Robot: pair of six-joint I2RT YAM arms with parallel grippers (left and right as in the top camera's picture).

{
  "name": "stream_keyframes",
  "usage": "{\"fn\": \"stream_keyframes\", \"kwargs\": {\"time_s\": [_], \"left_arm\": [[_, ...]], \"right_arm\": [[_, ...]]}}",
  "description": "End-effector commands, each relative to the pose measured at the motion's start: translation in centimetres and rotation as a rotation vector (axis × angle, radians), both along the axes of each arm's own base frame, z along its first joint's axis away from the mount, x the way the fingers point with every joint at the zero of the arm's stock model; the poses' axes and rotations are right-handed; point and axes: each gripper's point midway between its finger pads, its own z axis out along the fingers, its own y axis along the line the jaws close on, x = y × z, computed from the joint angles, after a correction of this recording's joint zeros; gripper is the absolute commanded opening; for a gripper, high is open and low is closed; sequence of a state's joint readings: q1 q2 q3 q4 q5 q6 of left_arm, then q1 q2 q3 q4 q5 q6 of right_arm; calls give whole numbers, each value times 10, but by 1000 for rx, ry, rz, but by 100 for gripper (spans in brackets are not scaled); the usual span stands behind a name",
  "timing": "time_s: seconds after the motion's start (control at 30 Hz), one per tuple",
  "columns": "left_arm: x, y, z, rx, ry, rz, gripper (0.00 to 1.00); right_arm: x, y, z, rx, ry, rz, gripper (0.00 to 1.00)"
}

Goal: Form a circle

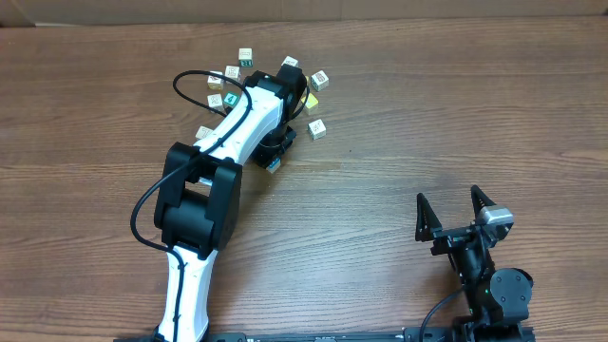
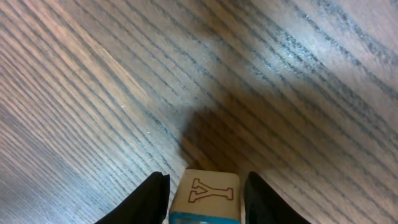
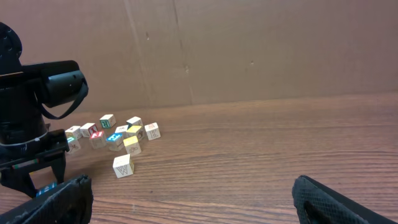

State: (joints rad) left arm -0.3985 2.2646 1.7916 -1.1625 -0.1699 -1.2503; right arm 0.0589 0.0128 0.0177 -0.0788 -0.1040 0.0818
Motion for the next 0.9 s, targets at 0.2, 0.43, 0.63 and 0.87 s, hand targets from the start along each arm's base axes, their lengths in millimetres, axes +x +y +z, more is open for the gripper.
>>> {"fn": "stream_keyframes", "kwargs": {"time_s": [0.2,0.43,0.63,0.87], "left_arm": [[28,9,41,-24,-119,-3,65],[64,35,132,-73,-313,-34,100],[73,45,163,-93,-409,-6,100],[74,46,161,-91,-403,-5,100]], "right_arm": [[0,-1,-1,-1,-5,-6,100],[0,-1,-1,-1,-5,-6,100],[0,-1,-1,-1,-5,-6,100],[0,-1,-1,-1,-5,-6,100]]}}
